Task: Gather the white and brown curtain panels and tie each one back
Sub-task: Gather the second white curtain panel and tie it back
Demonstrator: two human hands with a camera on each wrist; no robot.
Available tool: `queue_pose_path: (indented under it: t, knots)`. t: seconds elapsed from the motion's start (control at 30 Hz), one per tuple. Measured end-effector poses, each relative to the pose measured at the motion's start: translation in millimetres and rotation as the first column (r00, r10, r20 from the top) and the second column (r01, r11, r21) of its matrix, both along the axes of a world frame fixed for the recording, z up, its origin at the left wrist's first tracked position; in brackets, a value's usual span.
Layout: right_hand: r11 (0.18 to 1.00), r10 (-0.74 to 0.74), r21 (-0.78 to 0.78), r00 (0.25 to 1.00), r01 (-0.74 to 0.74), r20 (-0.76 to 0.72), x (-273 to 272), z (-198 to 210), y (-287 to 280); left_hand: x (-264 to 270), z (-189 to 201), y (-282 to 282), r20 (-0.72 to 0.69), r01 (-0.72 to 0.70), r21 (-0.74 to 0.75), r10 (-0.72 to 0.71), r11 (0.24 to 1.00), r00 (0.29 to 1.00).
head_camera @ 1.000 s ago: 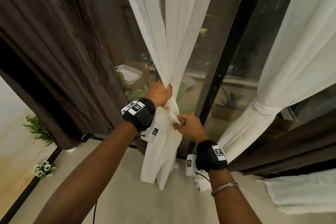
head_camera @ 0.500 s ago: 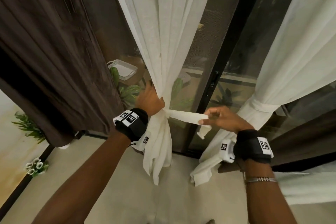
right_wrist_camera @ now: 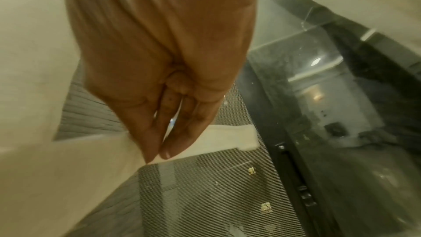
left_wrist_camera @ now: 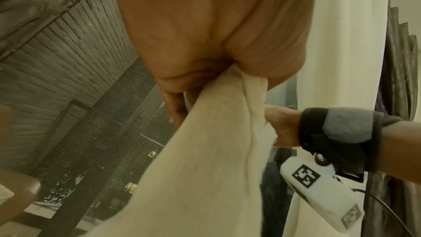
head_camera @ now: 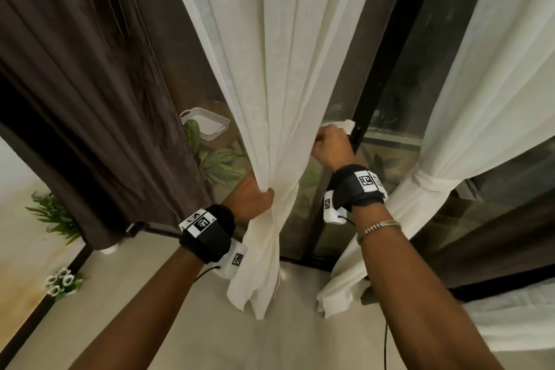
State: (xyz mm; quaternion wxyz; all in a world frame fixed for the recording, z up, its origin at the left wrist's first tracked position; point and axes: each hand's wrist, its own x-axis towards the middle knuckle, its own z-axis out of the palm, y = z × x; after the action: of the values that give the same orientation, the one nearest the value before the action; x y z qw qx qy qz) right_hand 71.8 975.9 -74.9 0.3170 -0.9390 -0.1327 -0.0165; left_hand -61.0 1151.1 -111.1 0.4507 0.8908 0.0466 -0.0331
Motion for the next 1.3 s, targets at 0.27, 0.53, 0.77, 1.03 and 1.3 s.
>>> queue_pose_path:
  t: [0.27, 0.53, 0.77, 1.03, 1.3]
  knots:
    - [0.909, 0.374, 0.33, 0.848, -0.254, -0.375, -44.3, 16.8, 45.6, -5.3, 1.2, 17.5, -0.014, -0.07, -0.176, 0.068, 0.982, 0.998]
    - [0.895, 0.424, 0.331, 0.806, -0.3, -0.414, -46.6, 20.4, 35.6, 10.3, -6.5, 16.7, -0.066, -0.349, -0.409, 0.355, 0.843, 0.933]
    - [0.938, 0.322, 0.184, 0.935, -0.294, -0.145, -70.7, -36.7, 10.2, 28.0, -5.5, 9.5, 0.02, -0.389, -0.335, 0.419, 0.858, 0.908]
    - [0.92, 0.347, -0.203, 0.938, -0.337, 0.016, -68.0, -60.5, 21.0, 36.6, -6.6, -5.3, 0.018, -0.335, -0.395, 0.372, 0.855, 0.928]
    - [0.921, 0.341, 0.179, 0.938, -0.347, 0.066, -69.7, -69.9, 41.9, 18.1, -22.3, 6.4, -0.033, -0.279, -0.557, 0.315, 0.782, 0.949]
